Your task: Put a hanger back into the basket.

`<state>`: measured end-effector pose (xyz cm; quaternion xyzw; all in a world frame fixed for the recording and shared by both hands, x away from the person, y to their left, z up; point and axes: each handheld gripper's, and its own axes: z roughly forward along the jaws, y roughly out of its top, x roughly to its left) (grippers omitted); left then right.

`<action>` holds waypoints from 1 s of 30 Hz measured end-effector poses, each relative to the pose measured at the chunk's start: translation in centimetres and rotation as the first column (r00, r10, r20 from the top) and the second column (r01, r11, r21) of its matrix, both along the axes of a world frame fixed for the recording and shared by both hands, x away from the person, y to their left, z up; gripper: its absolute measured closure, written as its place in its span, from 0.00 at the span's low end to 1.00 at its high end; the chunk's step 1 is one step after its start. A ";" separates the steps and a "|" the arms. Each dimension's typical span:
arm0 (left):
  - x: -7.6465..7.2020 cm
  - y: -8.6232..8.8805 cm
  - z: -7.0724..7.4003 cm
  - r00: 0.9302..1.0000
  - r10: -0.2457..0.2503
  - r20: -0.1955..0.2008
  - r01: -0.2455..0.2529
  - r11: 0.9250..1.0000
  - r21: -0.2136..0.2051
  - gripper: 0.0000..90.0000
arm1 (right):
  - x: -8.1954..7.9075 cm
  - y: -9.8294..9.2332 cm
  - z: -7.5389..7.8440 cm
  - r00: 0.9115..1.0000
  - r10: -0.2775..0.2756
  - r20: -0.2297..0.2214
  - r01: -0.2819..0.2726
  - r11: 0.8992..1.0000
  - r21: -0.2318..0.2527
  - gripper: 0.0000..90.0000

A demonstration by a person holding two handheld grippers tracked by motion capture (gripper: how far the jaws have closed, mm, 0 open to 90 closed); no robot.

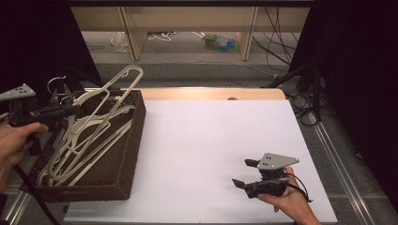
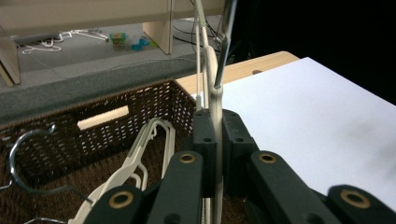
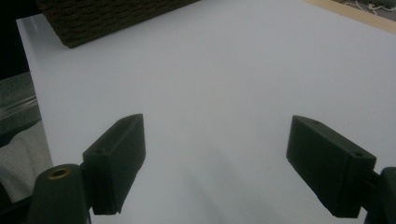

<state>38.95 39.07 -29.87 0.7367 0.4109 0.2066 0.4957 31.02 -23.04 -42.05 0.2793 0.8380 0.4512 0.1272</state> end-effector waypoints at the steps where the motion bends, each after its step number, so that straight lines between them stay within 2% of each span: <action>1: 0.1 0.2 -0.3 1.000 0.006 -0.007 -0.006 1.000 0.000 0.96 | 0.0 0.0 0.0 1.000 0.000 0.000 0.000 1.000 0.001 0.23; 5: 0.3 0.8 -1.2 1.000 0.002 -0.031 -0.002 1.000 -0.004 0.95 | 0.0 0.0 0.1 1.000 -0.001 -0.002 0.001 1.000 0.002 0.23; 8: 0.5 1.3 -1.9 0.998 0.018 -0.054 -0.019 0.999 -0.031 0.96 | 0.0 0.0 0.1 1.000 0.002 -0.002 -0.002 1.000 0.002 0.23; 12: 0.7 1.8 -2.5 0.998 0.006 -0.064 -0.006 1.000 -0.006 0.96 | 0.0 0.0 0.1 1.000 0.001 0.001 -0.001 1.000 -0.001 0.23; 16: 0.7 2.3 -3.1 0.995 0.021 -0.097 -0.024 0.999 -0.026 0.95 | -0.1 0.0 0.1 1.000 0.000 -0.001 0.000 1.000 -0.007 0.23; 18: 0.8 2.7 -3.3 0.995 0.014 -0.096 -0.015 1.000 -0.009 0.95 | -0.1 0.0 0.1 1.000 0.003 0.000 -0.003 1.000 0.001 0.23; 19: 0.7 2.7 -3.6 0.994 0.015 -0.112 -0.018 1.000 -0.025 0.95 | -0.1 0.0 0.1 1.000 0.002 0.001 -0.002 1.000 0.003 0.23; 20: 0.7 2.9 -3.7 0.993 0.012 -0.115 -0.014 1.000 -0.017 0.95 | -0.1 0.0 0.1 1.000 0.001 0.001 -0.001 1.000 0.003 0.23; 21: 0.5 2.8 -3.9 0.990 0.022 -0.136 -0.027 0.999 -0.037 0.95 | 0.0 0.0 0.1 1.000 0.002 0.000 -0.002 1.000 0.002 0.23; 22: 0.6 3.0 -4.1 0.991 0.016 -0.131 -0.019 1.000 -0.021 0.95 | 0.0 0.0 0.1 1.000 0.002 -0.001 -0.002 1.000 0.002 0.23; 24: 0.6 3.2 -4.6 0.987 0.025 -0.158 -0.029 0.999 -0.022 0.95 | 0.0 0.0 0.1 1.000 0.004 -0.003 -0.004 1.000 0.003 0.23; 25: 0.5 3.2 -4.9 0.985 0.019 -0.173 -0.026 0.999 -0.042 0.95 | 0.0 0.0 0.1 1.000 0.004 -0.004 -0.004 1.000 0.000 0.23; 26: 0.1 2.7 -5.1 0.972 0.053 -0.229 -0.076 0.993 -0.092 0.95 | 0.0 0.0 0.1 1.000 0.004 -0.002 -0.004 1.000 -0.001 0.23; 27: -0.2 2.4 -5.3 0.959 0.064 -0.274 -0.103 0.986 -0.132 0.95 | 0.0 0.0 0.1 1.000 0.004 -0.001 -0.004 1.000 -0.002 0.23; 28: -0.2 2.4 -5.5 0.958 0.076 -0.278 -0.116 0.985 -0.130 0.95 | 0.0 0.1 0.1 1.000 0.003 -0.001 -0.003 1.000 -0.002 0.23; 30: -0.2 2.4 -5.8 0.944 0.073 -0.322 -0.133 0.976 -0.171 0.95 | 0.0 0.1 0.1 1.000 0.003 -0.003 -0.003 1.000 -0.002 0.23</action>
